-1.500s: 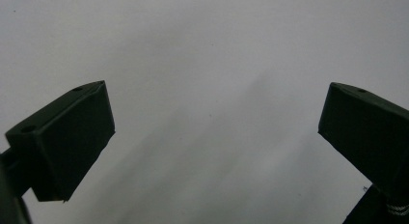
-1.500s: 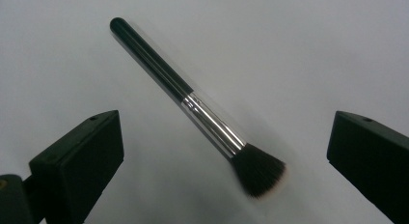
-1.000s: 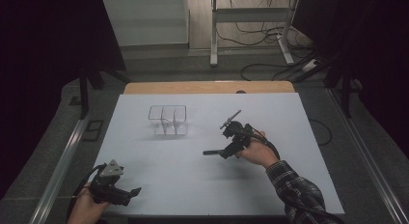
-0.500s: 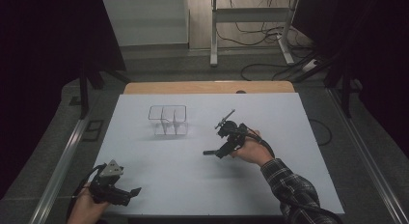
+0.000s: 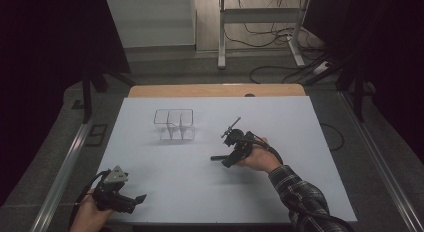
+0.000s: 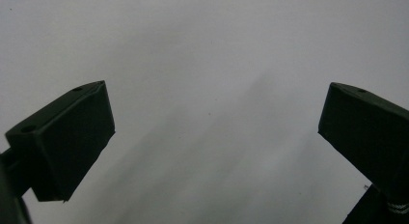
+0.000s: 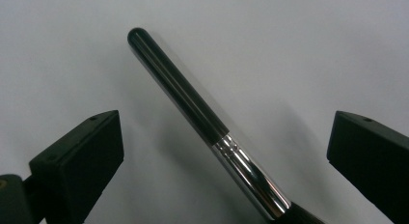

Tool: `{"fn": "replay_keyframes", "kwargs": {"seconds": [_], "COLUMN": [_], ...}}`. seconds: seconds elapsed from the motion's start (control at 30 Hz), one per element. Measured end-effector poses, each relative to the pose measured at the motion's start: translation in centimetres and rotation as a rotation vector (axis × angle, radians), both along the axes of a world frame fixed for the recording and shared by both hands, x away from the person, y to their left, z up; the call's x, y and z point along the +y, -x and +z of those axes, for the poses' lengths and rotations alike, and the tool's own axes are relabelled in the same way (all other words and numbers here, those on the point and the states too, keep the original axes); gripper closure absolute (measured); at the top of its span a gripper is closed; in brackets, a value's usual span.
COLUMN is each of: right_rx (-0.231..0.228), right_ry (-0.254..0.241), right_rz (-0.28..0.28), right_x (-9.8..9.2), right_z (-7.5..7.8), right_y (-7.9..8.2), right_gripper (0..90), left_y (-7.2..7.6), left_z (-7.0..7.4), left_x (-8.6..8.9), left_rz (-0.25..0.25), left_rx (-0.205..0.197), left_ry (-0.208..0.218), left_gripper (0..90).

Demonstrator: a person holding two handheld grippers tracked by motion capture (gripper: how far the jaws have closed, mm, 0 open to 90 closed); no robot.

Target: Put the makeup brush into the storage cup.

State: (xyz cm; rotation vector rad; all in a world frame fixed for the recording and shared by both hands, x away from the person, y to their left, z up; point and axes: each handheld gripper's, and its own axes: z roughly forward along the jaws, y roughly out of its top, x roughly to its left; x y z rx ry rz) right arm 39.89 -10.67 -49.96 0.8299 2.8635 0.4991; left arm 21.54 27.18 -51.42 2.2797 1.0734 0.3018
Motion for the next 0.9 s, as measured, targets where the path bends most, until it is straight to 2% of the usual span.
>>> {"fn": "replay_keyframes", "kwargs": {"seconds": [0.23,0.47,0.53,0.57,0.6,0.7,0.73,0.77,0.8,0.87,0.9], "right_rx": [0.005,0.022,0.012,0.014,0.014,0.015,0.025,0.024,0.024,0.033,0.033], "right_ry": [0.017,0.032,0.045,0.048,0.048,0.056,0.060,0.068,0.068,0.081,0.081], "right_rz": [-0.002,0.013,0.017,0.021,0.021,0.047,0.057,0.068,0.068,0.108,0.108], "right_x": [0.0,-0.1,0.0,0.1,0.1,0.2,0.3,0.3,0.3,0.3,0.3], "right_z": [-0.6,-1.0,-1.1,-0.9,-0.9,-0.6,-0.3,-0.1,-0.1,0.1,0.1], "right_y": [-0.1,0.0,0.1,0.2,0.2,0.4,0.7,0.8,0.8,1.1,1.1], "right_gripper": [1.0,9.0,10.5,15.5,15.5,29.5,44.8,53.9,53.9,77.2,77.2], "left_y": [0.0,0.0,0.0,0.0,0.0,0.0,0.0,0.0,0.0,0.0,0.0], "left_z": [0.0,0.0,0.0,0.0,-0.1,-0.1,-0.1,-0.1,-0.1,-0.1,-0.1], "left_x": [0.0,0.0,0.0,0.0,0.0,-0.1,-0.1,-0.1,-0.1,-0.1,-0.1], "left_rz": [-0.002,-0.003,-0.004,-0.005,-0.005,-0.007,-0.008,-0.008,-0.008,-0.007,-0.007], "left_rx": [0.001,0.001,0.002,0.003,0.004,0.004,0.004,0.004,0.004,0.004,0.004], "left_ry": [-0.001,-0.002,-0.003,-0.003,-0.005,-0.010,-0.011,-0.011,-0.011,-0.011,-0.011], "left_gripper": [0.0,0.0,0.0,0.0,0.0,0.0,0.0,0.0,0.0,0.0,0.0]}}
